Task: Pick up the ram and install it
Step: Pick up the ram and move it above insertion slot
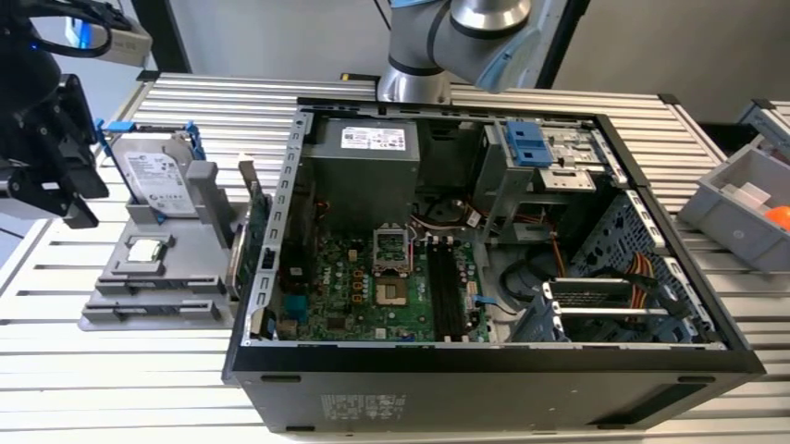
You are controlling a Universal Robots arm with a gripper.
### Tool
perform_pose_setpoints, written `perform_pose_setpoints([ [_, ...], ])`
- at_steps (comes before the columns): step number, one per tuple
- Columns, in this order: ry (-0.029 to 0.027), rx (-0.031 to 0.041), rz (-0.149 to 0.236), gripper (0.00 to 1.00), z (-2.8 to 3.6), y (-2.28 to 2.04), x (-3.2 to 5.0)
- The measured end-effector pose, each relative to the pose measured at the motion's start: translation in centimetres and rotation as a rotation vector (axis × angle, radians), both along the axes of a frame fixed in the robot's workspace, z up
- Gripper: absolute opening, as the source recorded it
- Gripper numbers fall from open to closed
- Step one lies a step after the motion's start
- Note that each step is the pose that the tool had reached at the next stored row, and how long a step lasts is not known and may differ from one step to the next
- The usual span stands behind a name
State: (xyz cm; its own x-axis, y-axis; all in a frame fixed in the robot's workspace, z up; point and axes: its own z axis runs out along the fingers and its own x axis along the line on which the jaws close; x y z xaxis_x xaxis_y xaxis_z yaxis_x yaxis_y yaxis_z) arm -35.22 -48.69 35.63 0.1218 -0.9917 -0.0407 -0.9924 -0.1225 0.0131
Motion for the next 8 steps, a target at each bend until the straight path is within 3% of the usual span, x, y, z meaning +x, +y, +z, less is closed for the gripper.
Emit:
perform_pose_setpoints([
  [8,0.0000,-0.0034,0.000,1.00,-0.47,0.02,0.00],
])
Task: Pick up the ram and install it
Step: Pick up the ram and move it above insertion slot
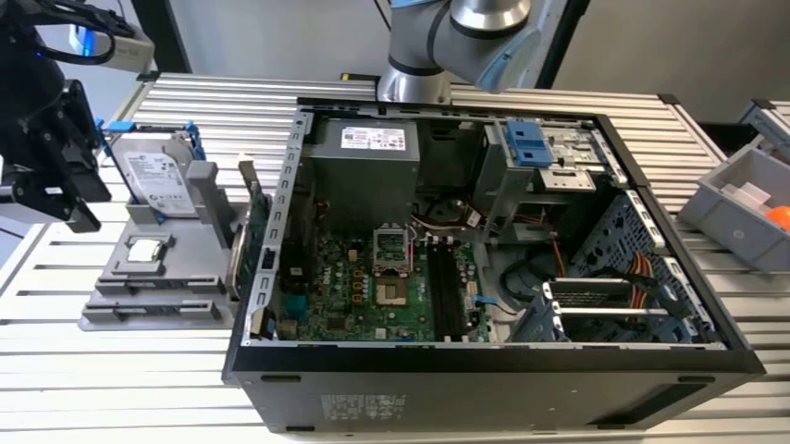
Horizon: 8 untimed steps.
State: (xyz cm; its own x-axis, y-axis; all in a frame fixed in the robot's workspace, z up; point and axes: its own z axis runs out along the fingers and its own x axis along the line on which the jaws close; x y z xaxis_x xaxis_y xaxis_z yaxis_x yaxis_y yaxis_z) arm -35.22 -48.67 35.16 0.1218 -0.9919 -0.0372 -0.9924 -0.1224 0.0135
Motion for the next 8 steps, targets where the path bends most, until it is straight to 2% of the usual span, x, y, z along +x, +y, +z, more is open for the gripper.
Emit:
perform_pose_setpoints([
  [8,0.0001,-0.0032,0.000,1.00,-0.46,0.02,0.00],
])
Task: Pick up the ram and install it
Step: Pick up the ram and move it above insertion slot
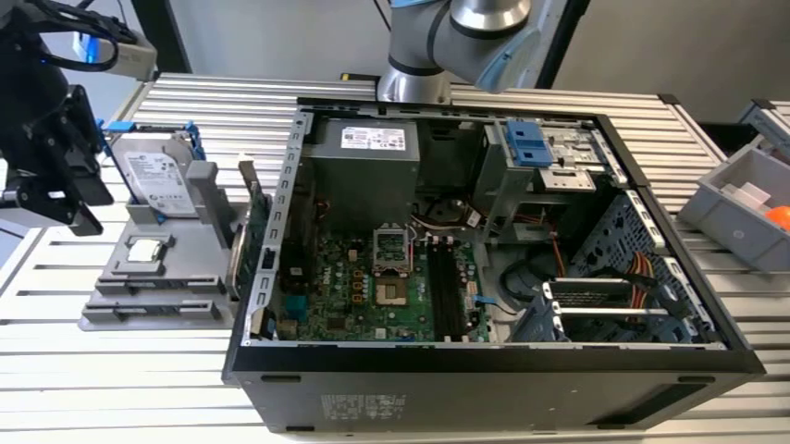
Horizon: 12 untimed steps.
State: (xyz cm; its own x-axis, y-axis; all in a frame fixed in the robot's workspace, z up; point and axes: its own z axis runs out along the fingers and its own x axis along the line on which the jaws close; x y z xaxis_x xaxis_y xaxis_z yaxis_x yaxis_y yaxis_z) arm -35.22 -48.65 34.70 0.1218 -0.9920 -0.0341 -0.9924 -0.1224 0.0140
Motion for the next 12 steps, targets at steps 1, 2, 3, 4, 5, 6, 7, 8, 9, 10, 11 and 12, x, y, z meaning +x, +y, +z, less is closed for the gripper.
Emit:
perform_pose_setpoints([
  [1,0.0000,-0.0006,0.000,1.00,-0.06,0.01,0.00],
  [2,0.0000,-0.0011,0.000,1.00,-0.12,0.02,0.00],
  [3,0.0000,-0.0018,0.000,1.00,-0.18,0.03,0.00],
  [4,-0.0001,-0.0025,0.000,1.00,-0.24,0.05,0.00],
  [5,-0.0001,-0.0034,0.000,1.00,-0.30,0.06,0.00],
  [6,-0.0001,-0.0044,0.000,1.00,-0.36,0.08,0.00],
  [7,-0.0001,-0.0054,0.000,1.00,-0.43,0.09,0.00],
  [8,-0.0001,-0.0063,0.000,1.00,-0.49,0.11,0.00],
  [9,-0.0001,-0.0073,0.000,1.00,-0.56,0.13,0.00],
  [10,-0.0001,-0.0080,0.000,1.00,-0.62,0.14,0.00],
  [11,-0.0001,-0.0088,0.000,1.00,-0.68,0.15,0.00],
  [12,0.0000,-0.0097,0.000,1.00,-0.74,0.17,0.00],
])
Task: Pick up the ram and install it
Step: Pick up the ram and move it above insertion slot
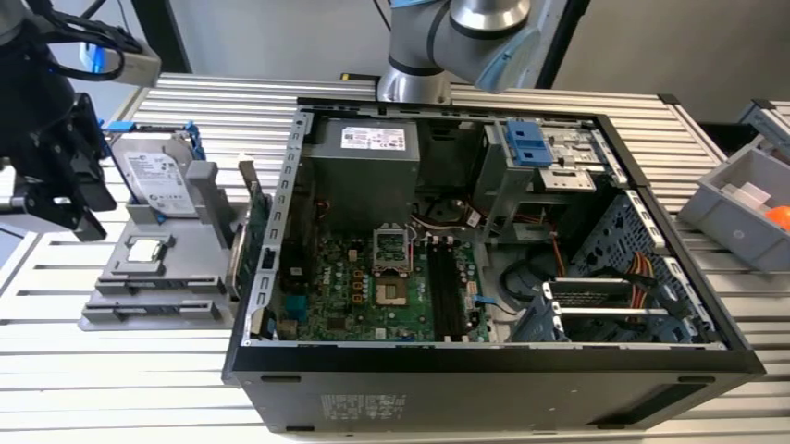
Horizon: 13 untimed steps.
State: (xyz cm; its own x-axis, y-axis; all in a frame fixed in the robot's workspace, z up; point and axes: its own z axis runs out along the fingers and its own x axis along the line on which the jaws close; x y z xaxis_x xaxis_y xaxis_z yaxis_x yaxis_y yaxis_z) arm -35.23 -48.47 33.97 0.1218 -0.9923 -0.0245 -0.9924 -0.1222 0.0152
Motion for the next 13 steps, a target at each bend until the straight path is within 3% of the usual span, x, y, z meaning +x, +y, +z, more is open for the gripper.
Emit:
perform_pose_setpoints([
  [13,-0.0001,-0.0066,0.000,1.00,-0.75,0.12,0.01],
])
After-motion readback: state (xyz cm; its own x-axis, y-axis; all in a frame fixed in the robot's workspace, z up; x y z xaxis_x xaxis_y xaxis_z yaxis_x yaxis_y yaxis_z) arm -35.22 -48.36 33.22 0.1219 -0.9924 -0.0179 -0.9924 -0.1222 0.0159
